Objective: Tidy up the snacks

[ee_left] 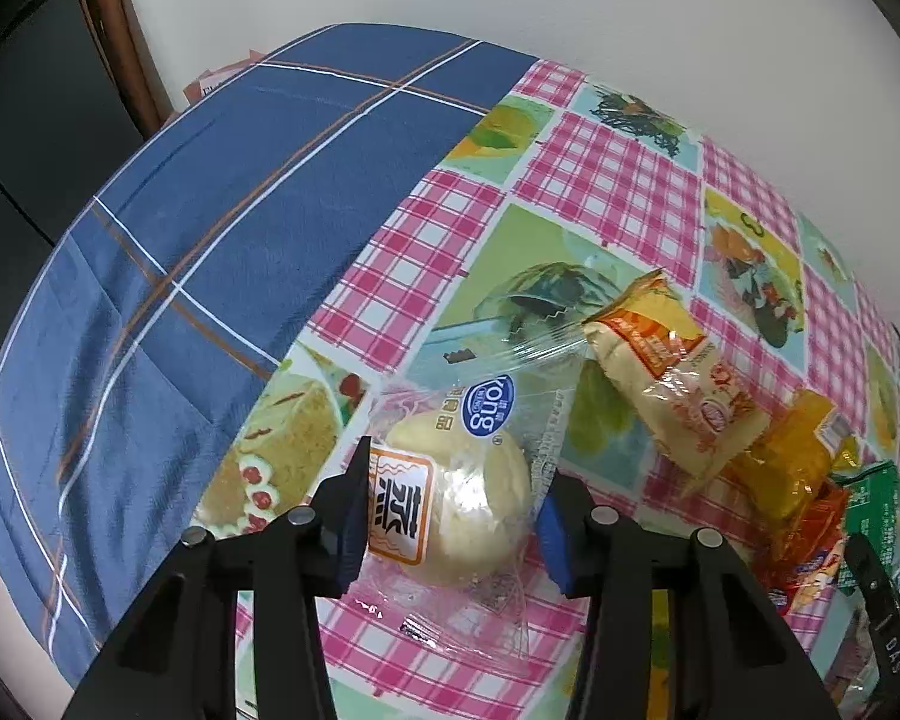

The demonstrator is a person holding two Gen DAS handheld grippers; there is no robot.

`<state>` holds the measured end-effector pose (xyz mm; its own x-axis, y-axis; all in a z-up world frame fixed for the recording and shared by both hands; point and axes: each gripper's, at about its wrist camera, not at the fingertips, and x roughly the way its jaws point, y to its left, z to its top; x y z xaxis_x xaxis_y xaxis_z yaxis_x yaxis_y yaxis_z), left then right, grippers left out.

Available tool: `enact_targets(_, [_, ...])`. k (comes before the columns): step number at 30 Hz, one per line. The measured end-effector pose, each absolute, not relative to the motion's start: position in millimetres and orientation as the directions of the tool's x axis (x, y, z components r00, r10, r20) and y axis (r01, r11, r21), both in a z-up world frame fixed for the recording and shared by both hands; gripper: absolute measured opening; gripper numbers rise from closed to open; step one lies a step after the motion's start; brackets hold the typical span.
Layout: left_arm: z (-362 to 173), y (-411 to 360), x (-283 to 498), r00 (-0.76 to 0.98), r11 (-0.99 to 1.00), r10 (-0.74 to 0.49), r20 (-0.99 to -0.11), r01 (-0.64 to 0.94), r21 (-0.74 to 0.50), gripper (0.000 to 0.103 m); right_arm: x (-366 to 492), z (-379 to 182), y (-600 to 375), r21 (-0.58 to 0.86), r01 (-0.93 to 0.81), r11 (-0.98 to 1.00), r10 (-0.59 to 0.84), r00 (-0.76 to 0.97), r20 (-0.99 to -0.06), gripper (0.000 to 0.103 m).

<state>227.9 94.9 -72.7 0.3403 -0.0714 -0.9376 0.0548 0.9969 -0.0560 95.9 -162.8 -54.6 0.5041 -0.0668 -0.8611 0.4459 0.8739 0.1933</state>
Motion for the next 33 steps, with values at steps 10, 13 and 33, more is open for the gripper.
enact_targets(10, [-36.3,64.9,213.3,0.398,0.993,-0.107,-0.911,0.096,-0.074,0.049,86.2,-33.1,-174.7,0.221,0.444,0.868,-0.056,0.531,-0.846,0.027])
enact_targets(13, [-21.8,51.3,207.3,0.421,0.990,-0.119,-0.899,0.119,-0.076,0.049,81.5,-27.1,-180.9,0.223,0.449,0.865,-0.061,0.536,-0.842,0.027])
enact_targets(33, [19.0,-73.7,142.3,0.472,0.943,-0.199,-0.859,0.329,-0.038,0.049,35.5,-2.7,-250.5,0.249,0.518,0.818,-0.089,0.542,-0.836,0.012])
